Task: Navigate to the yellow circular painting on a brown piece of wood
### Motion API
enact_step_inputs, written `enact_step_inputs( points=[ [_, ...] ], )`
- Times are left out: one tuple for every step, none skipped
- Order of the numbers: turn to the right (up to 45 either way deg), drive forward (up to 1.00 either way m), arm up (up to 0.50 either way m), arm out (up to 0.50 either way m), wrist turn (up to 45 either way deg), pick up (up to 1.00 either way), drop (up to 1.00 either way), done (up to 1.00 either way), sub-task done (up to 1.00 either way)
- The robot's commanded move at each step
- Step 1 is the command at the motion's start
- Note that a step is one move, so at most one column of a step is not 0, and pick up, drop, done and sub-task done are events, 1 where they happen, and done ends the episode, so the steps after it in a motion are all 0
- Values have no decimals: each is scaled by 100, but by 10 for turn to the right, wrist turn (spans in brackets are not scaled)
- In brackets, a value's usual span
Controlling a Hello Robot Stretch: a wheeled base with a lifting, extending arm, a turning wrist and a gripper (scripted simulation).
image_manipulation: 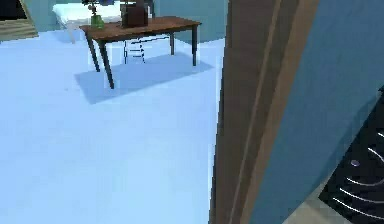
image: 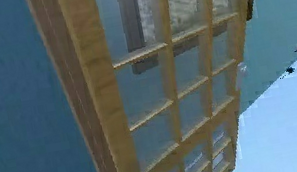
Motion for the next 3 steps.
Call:
enact_step_inputs(
  points=[
    [450,0,0,0,0,0,0,0,0],
    [0,30,0,0,0,0,0,0,0],
    [450,0,0,0,0,0,0,0,0]
  ],
)
